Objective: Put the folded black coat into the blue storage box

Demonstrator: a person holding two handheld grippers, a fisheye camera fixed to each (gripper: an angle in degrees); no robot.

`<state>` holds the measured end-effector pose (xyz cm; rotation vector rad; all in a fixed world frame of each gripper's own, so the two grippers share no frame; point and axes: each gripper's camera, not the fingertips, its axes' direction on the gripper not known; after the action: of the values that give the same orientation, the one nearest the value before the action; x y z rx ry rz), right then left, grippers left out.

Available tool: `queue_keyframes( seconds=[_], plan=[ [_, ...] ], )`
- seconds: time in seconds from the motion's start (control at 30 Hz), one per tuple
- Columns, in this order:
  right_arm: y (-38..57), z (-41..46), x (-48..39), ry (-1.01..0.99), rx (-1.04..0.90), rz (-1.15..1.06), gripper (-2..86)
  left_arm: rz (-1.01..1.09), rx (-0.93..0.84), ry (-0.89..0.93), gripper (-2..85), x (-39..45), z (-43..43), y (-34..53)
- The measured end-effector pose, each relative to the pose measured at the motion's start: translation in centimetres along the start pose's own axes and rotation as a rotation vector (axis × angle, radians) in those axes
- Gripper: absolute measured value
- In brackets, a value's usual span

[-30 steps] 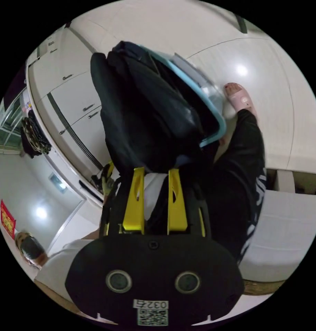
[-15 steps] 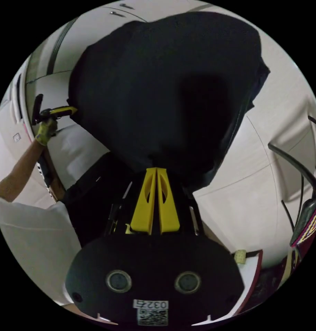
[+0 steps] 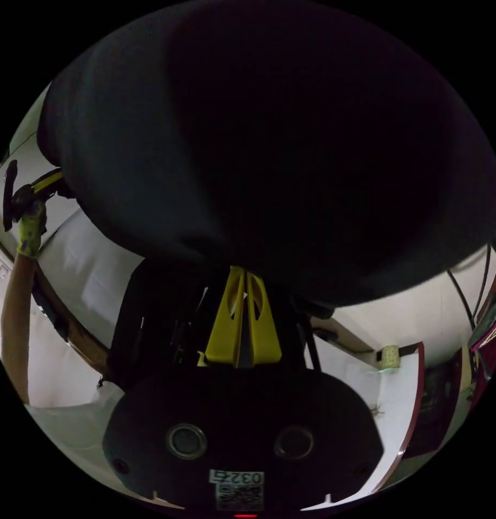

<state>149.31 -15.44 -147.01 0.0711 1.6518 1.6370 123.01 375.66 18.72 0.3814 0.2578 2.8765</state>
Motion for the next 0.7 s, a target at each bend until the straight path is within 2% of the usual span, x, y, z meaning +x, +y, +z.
queue_keyframes(
  seconds=[0.13,0.23,0.4,0.5,0.7],
  plan=[
    [3.1,-1.9,-0.4,-0.007,0.012,-0.107,-1.0,-0.056,0.023,0.035,-0.9,-2.4,0.9,0.9],
    [7.4,-5.0,-0.3,-0.042,0.049,-0.236,-1.0,-0.165,0.125,0.098,-0.9,-4.7,0.5,4.8],
    [14.2,-9.6,3.9,-0.128,0.141,-0.284,-1.0,-0.424,0.212,0.351,-0.9,-7.1,5.1,14.7],
    [16.7,-11.5,6.4,-0.202,0.2,-0.284,-1.0,-0.498,0.331,0.524,-0.9,-5.5,7.9,19.7],
    [18.1,-13.4,8.2,-0.273,0.189,-0.391,-1.0,-0.533,0.498,0.684,-0.9,1.0,12.1,24.5]
  ],
)
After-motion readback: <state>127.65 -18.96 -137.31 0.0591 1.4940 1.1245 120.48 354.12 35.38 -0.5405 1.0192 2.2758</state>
